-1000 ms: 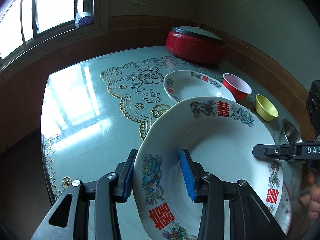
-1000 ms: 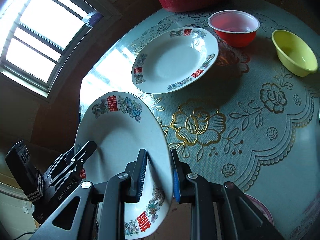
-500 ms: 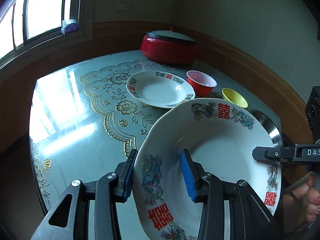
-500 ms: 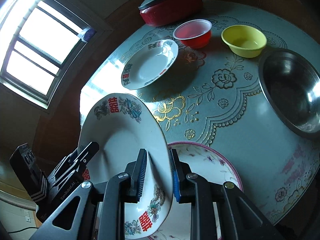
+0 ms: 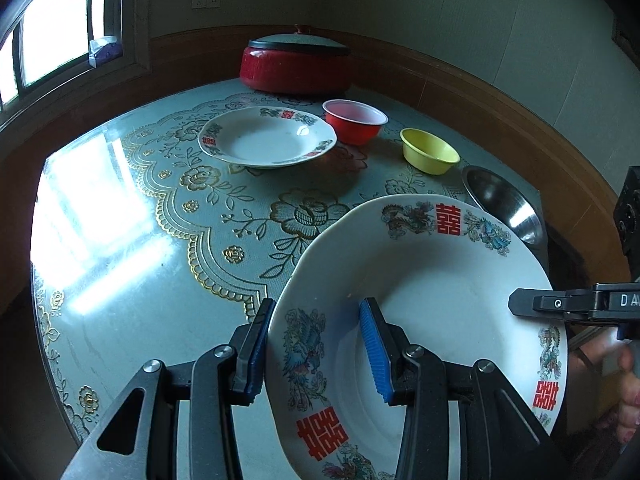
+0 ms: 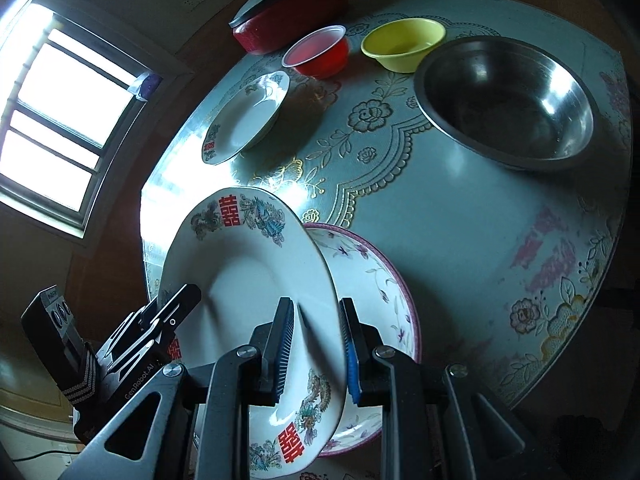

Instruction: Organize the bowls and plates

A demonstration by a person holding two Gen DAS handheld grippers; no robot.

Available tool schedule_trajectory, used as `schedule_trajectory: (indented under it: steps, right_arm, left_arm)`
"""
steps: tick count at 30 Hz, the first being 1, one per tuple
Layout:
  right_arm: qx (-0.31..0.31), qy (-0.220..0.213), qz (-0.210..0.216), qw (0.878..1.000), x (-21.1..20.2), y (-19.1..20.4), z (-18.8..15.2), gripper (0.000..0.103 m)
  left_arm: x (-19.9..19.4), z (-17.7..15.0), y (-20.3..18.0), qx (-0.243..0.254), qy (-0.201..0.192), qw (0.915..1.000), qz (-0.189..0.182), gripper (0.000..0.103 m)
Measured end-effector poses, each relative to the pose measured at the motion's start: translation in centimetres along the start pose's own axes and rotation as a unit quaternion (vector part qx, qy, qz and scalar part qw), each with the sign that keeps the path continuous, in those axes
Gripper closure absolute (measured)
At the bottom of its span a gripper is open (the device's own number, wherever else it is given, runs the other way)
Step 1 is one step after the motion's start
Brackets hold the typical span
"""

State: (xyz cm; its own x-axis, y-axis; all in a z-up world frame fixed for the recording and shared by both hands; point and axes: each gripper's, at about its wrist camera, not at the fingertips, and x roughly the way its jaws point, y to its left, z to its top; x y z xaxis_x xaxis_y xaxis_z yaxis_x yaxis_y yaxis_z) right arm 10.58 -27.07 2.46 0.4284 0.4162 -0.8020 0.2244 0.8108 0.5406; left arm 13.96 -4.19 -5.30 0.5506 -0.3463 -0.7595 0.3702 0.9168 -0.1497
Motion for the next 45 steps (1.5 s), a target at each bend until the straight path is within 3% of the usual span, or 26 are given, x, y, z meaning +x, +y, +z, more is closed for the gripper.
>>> schedule_trajectory:
  steps: [17,45]
  right_arm:
    - [0.019,0.022,-0.012,1.000,2.0,-2.6,-2.1,0.081]
    - [0.010,0.022,-0.043,0.999,2.2,-3.1,-1.7,0.078]
  left_arm:
    - [1.5,-1.8,-1.4,0.014,0.028,0.9994,0.013,0.058]
    - [3.1,-2.3,-2.2,0.034,0.044,0.9983,0.017,0.055]
